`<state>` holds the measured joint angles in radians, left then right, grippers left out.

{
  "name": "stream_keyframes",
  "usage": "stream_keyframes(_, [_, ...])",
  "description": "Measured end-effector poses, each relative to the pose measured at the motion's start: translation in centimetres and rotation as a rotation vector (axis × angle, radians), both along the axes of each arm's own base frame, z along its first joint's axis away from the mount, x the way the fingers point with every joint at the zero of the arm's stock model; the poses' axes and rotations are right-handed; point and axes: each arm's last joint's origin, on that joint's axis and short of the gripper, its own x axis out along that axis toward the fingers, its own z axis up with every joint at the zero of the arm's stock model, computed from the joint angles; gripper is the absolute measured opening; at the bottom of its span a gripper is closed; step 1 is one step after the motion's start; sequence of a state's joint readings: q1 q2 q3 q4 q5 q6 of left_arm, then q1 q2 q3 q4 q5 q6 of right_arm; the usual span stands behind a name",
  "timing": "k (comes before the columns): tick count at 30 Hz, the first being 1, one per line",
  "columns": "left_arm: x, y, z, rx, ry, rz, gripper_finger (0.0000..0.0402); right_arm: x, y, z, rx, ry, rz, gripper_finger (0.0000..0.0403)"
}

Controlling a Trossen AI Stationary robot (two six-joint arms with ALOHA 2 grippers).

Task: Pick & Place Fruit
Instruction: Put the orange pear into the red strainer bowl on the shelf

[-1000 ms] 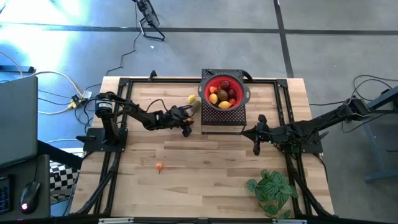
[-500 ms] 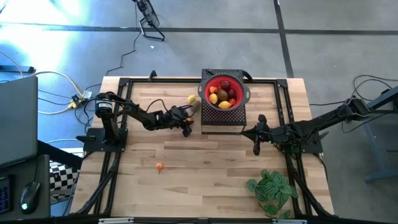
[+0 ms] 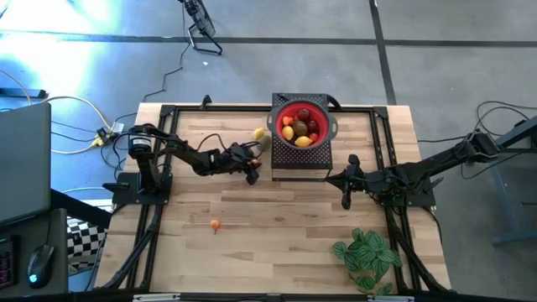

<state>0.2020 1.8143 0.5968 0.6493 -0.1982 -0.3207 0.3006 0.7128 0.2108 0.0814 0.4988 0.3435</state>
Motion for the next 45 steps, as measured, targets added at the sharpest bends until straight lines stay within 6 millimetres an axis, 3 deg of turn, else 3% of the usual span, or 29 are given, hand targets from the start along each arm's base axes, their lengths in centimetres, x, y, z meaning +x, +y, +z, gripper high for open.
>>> stream_keyframes(9, [-0.1, -0.1, 1.0, -0.009, -0.025, -0.026, 0.0134, 0.0, 0.0, 0.0, 0.0, 0.0, 0.0, 0.0002])
stream_keyframes(30, [-2.0, -0.5, 8.0, 0.039, -0.15, -0.051, 0.0134, 0.0, 0.0, 0.0, 0.0, 0.0, 0.0, 0.0002])
stream_keyframes(45, [-3.5, -1.2, 12.5, 0.029, -0.343, -0.161, 0.0134, 0.0, 0.0, 0.0, -0.001, 0.002, 0.0, 0.0002])
